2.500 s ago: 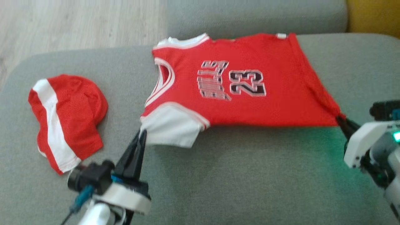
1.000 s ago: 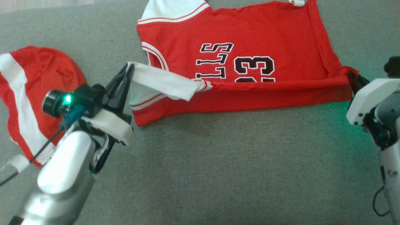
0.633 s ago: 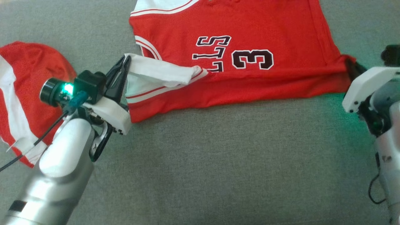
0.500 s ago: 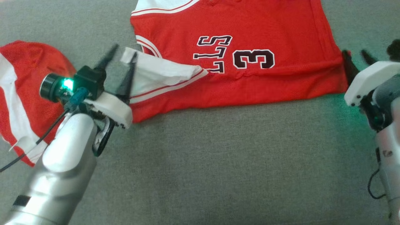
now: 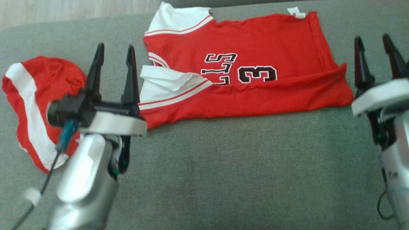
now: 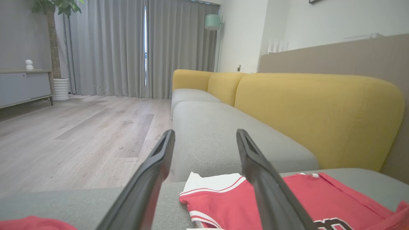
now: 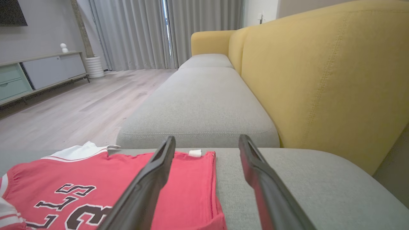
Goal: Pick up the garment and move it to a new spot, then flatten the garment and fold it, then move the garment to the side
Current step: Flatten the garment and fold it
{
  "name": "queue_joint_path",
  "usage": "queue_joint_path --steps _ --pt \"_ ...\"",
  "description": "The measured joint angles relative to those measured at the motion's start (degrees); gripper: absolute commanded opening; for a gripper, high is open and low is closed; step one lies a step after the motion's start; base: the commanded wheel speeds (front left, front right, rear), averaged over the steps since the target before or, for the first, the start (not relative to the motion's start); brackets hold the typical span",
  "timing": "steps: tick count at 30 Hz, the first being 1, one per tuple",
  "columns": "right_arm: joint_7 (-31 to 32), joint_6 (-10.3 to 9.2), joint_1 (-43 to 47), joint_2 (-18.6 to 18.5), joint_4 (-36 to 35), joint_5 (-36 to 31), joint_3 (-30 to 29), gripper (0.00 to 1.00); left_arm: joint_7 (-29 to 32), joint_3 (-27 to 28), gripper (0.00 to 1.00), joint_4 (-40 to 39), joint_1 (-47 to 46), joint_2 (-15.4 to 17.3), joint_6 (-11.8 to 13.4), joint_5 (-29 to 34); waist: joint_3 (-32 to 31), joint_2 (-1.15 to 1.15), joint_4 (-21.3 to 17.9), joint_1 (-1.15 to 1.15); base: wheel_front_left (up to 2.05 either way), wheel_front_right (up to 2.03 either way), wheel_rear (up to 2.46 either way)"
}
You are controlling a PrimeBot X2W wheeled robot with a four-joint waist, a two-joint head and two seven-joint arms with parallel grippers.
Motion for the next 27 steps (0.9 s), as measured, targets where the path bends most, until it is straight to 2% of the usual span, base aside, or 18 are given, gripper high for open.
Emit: queue_joint_path --steps 4,10,15,22,27 --pt "-2.2 0.00 6.3 0.2 -4.2 -1.0 -1.8 1.00 -0.2 1.9 1.00 -5.4 6.6 -3.0 0.3 0.9 -1.7 0.00 0.4 0.00 0.00 0.00 0.00" --pt "-3.0 0.00 14.7 3.5 -9.8 -3.6 -3.5 1.00 -0.2 4.8 1.00 -5.5 15.5 -5.2 0.2 3.1 -4.1 0.00 0.1 -0.01 0.00 0.00 0.00" --pt "-3.0 0.00 17.9 5.4 -12.0 -4.9 -4.3 1.00 -0.2 5.4 1.00 -4.2 17.3 -6.3 -0.4 4.1 -4.6 0.00 -0.6 0.00 0.00 0.00 0.00" --pt "-2.4 0.00 18.4 6.2 -14.4 -5.5 -4.3 1.00 -0.2 5.1 1.00 3.4 16.8 -6.9 -0.8 5.7 -3.7 0.00 -1.8 0.00 0.00 0.00 0.00" --pt "-1.9 0.00 18.3 7.0 -15.8 -6.0 -4.1 1.00 2.6 5.2 1.00 11.0 12.8 -6.8 0.6 6.0 -2.1 0.00 -2.9 0.01 0.00 0.00 0.00"
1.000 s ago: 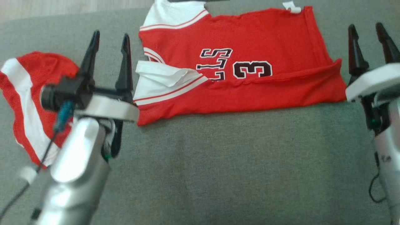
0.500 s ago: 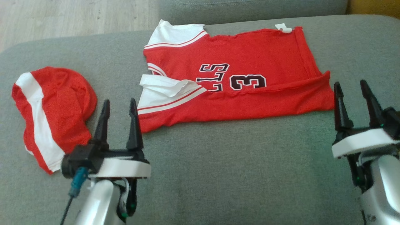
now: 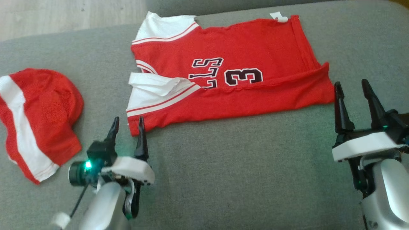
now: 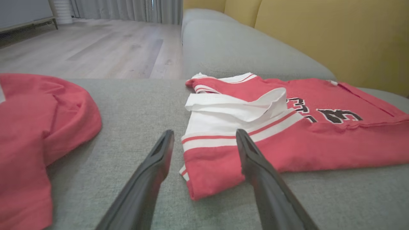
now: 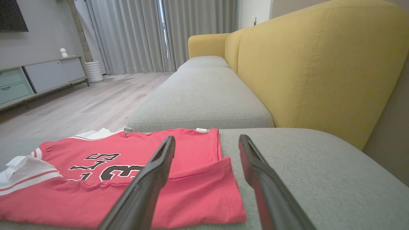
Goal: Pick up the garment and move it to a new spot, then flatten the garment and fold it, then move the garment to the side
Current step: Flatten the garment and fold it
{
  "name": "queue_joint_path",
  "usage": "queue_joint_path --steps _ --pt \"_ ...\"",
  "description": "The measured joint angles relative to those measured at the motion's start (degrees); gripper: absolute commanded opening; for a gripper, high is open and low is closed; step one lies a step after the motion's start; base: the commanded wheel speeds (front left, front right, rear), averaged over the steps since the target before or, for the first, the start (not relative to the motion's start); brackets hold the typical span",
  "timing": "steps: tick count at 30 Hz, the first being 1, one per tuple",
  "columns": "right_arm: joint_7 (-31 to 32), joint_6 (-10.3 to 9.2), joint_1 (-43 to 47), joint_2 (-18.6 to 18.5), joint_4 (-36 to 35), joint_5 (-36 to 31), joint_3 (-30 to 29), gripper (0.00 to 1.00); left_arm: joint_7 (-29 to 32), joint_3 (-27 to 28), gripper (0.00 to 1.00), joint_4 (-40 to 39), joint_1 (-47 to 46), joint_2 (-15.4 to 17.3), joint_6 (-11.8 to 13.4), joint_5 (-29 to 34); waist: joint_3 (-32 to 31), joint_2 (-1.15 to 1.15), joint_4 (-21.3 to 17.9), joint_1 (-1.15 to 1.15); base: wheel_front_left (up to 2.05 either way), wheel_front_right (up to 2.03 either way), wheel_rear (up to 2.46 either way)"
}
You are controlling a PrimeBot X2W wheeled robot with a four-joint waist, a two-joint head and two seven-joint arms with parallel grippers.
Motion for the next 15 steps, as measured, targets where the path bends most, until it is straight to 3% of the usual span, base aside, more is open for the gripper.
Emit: queue_joint_path --steps 15 --pt "0.0 0.00 -2.4 0.9 -0.5 -0.5 1.3 1.00 7.1 0.9 1.00 14.0 -9.6 1.1 1.7 -0.1 4.3 0.00 -3.6 0.00 0.00 0.00 0.00"
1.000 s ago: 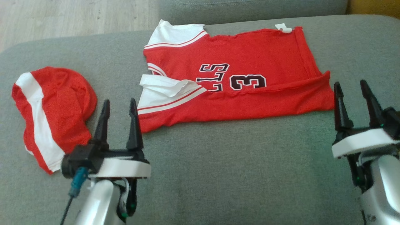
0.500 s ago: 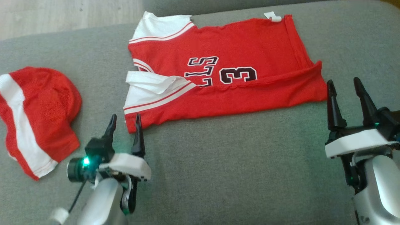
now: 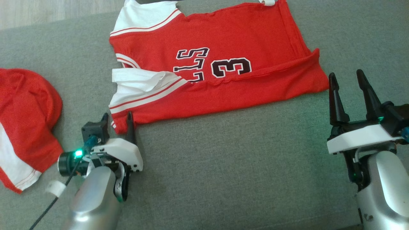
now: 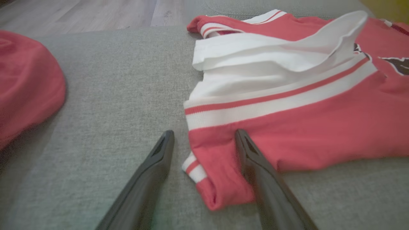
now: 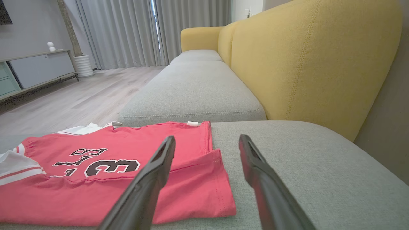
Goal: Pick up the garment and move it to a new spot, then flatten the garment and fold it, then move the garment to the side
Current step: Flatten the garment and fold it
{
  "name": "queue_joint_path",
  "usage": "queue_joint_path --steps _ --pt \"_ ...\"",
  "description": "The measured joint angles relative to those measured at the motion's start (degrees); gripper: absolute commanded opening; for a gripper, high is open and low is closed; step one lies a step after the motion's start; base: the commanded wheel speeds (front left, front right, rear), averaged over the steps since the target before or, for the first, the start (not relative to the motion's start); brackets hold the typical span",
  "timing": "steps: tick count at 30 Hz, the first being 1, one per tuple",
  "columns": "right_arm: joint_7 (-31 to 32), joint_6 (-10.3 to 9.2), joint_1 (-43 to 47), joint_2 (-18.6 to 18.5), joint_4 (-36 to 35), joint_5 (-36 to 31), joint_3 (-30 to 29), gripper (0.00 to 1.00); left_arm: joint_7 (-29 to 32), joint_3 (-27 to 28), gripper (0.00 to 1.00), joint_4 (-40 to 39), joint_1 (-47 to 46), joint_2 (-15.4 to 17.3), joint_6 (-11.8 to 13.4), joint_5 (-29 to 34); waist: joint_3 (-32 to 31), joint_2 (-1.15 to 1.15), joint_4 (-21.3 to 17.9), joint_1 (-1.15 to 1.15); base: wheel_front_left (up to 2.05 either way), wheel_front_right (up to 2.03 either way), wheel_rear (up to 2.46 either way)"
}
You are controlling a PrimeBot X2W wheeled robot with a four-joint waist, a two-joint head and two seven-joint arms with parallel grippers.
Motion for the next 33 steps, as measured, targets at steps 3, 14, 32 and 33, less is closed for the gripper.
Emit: queue_joint_path --steps 3,14,32,33 --pt "0.0 0.00 0.0 0.2 0.0 0.0 0.0 1.00 1.6 -0.6 0.65 1.4 -1.4 0.4 -0.3 0.0 0.2 0.00 -0.3 0.00 0.00 0.00 0.00" --pt "3.9 0.00 -2.5 1.2 5.2 -1.0 -3.2 1.00 -6.5 -1.0 0.00 -3.7 -1.8 0.5 -1.4 0.0 -0.3 0.00 1.2 0.00 0.00 0.00 0.00" --pt "16.0 0.00 -15.1 5.4 27.1 -11.1 -18.0 1.00 -4.7 -4.7 0.00 -14.2 -1.1 0.2 -1.6 0.5 1.0 0.00 4.8 0.00 0.00 0.00 0.00" --pt "16.2 0.00 -15.6 5.4 27.9 -11.9 -18.7 1.00 -4.3 -4.8 0.00 -14.4 -1.1 0.2 -1.6 0.5 1.1 0.00 5.0 0.00 0.00 0.00 0.00"
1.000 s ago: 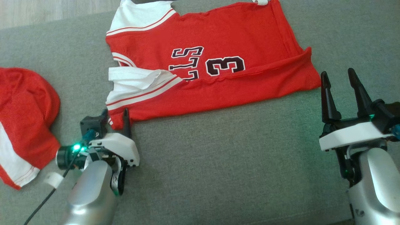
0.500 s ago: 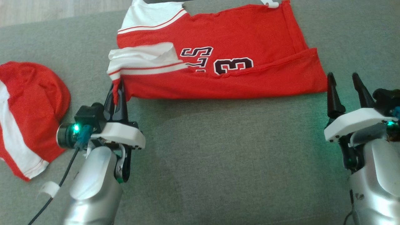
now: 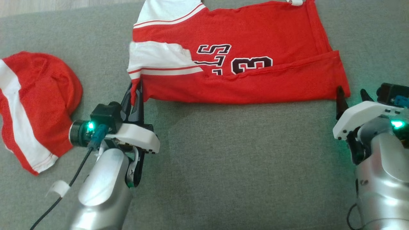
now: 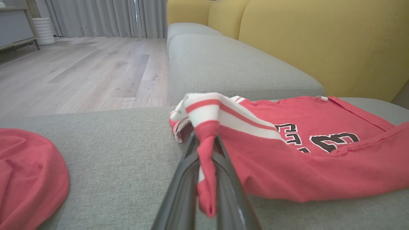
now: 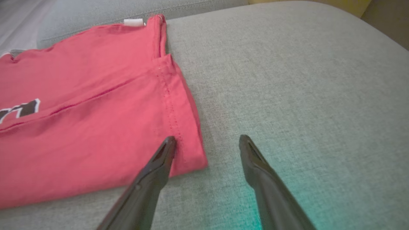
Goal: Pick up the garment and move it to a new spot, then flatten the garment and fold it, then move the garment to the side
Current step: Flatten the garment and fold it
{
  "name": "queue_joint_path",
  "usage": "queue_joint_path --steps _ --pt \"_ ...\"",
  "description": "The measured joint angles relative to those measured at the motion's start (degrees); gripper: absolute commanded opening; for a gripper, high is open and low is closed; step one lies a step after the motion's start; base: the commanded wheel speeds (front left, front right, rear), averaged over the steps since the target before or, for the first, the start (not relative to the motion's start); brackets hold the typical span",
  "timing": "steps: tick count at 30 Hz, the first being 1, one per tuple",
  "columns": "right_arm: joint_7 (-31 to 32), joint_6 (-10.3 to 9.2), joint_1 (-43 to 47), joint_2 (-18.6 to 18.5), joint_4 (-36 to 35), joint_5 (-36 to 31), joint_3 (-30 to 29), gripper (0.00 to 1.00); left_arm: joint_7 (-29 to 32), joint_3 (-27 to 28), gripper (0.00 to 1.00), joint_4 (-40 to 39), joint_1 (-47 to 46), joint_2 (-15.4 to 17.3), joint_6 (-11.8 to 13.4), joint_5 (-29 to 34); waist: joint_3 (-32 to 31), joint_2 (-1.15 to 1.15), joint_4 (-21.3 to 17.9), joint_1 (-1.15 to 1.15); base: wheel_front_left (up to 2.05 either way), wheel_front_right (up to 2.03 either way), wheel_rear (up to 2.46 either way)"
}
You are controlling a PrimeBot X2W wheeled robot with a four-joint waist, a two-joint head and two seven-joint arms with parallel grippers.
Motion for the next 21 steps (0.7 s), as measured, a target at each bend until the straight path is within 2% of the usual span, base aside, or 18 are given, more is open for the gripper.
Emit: queue_joint_path --steps 6,7,8,9,21 --pt "0.4 0.00 -2.6 0.0 3.8 -1.3 -1.3 1.00 1.0 -0.2 0.00 -0.9 0.0 0.3 0.0 0.0 0.8 0.00 0.7 0.00 0.00 0.00 0.00" --pt "0.4 0.00 -3.3 0.0 4.5 -1.3 -1.3 0.94 1.0 -0.3 0.00 -1.0 0.0 0.4 0.0 0.0 0.9 0.00 0.8 0.00 0.00 0.00 0.00" --pt "0.5 0.00 -3.9 0.0 5.1 -1.3 -1.0 0.38 1.0 -0.4 0.00 -1.0 0.0 0.5 0.0 0.0 1.0 0.00 0.9 0.00 0.00 0.00 0.00" --pt "0.5 0.00 -4.5 0.0 5.8 -1.3 -0.7 0.00 1.0 -0.4 0.00 -1.0 0.0 0.5 0.0 0.0 1.0 0.00 0.9 0.00 0.00 0.00 0.00" --pt "-4.2 0.00 -5.0 -0.9 6.4 -7.2 0.2 0.00 1.5 -0.8 0.00 0.0 2.2 1.3 0.6 0.0 -1.0 0.00 0.6 -0.01 0.00 0.00 0.00"
